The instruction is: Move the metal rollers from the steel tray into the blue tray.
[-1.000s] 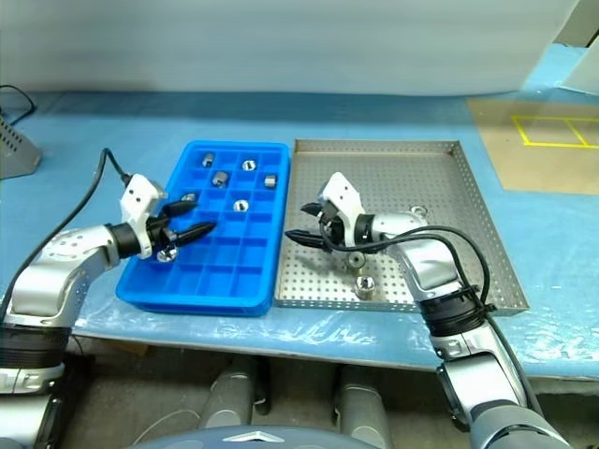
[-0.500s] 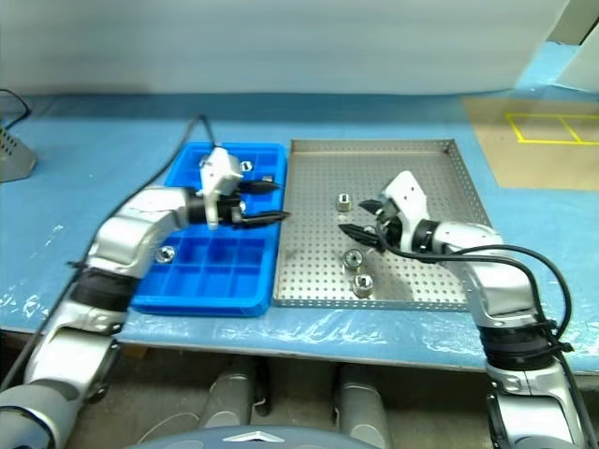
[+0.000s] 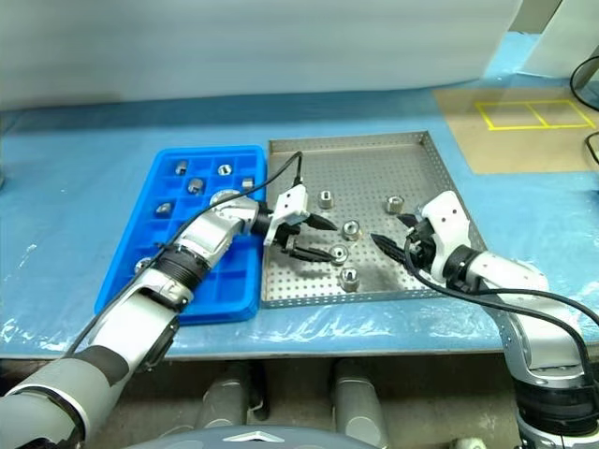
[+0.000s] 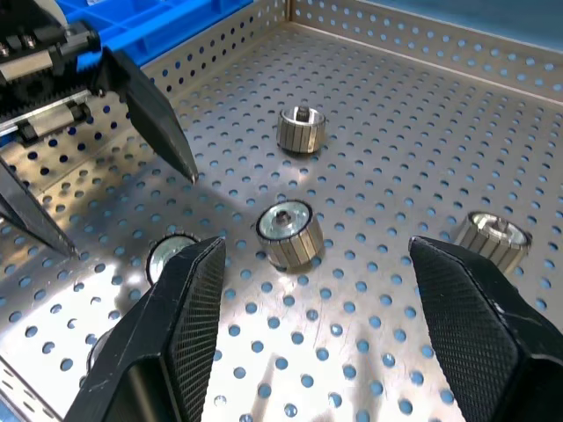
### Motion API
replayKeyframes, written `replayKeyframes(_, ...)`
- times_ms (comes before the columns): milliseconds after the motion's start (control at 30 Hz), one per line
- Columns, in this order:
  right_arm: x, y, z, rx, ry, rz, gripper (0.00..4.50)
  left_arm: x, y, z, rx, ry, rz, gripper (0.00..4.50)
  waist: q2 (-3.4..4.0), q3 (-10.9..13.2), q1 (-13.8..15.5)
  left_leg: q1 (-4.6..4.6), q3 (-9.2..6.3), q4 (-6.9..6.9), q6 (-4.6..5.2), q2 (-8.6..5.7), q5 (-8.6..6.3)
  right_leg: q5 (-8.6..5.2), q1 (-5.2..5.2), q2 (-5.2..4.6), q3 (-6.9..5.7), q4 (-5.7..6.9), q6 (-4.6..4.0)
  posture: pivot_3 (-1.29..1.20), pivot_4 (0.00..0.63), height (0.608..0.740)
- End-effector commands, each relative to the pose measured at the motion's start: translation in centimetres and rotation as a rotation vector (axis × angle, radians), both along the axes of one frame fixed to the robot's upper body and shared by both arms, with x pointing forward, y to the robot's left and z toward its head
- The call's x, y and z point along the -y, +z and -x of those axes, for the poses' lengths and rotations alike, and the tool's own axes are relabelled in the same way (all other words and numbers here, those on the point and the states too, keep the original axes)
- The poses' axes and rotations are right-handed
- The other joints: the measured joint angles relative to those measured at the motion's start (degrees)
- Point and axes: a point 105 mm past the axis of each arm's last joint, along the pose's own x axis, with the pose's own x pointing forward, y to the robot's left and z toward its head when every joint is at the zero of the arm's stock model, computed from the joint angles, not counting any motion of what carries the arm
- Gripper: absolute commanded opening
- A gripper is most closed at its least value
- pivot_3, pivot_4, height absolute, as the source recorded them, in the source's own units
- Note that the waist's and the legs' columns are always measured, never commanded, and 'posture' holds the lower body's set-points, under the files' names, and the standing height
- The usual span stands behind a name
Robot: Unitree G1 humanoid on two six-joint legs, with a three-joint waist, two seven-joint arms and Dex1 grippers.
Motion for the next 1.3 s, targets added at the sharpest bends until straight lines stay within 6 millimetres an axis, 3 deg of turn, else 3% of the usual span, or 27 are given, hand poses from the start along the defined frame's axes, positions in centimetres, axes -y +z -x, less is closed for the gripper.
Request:
replayKeyframes(33,-0.1,1.4,0.4,0.059,-0.007,0.007,3.37,0.7,0.5,0.3,0.037,-0.049,0.002,3.49,0.0,0.0,-0.04,0.01,0.0,0.06,0.04,-0.01,-0.03,-0.02,0.05,-0.02,0.0,0.0,0.04,-0.51,0.15,0.74)
replayKeyframes(500,-0.1,1.4,0.4,0.073,-0.046,0.003,3.37,2.3,-2.1,-0.7,0.064,0.005,-0.117,3.49,0.0,0.0,-1.35,-0.1,-0.01,0.21,0.27,-0.11,-0.17,-0.04,0.11,-0.11,0.0,-0.09,0.13,-0.54,0.15,0.74)
replayKeyframes(1300,-0.5,0.6,0.1,0.071,-0.053,0.01,3.37,1.6,-2.4,-1.7,0.077,0.07,-0.116,3.49,0.0,0.0,-1.44,-0.1,-0.02,0.21,0.31,-0.13,-0.2,-0.08,0.12,-0.13,0.0,-0.15,0.2,-0.53,0.15,0.74)
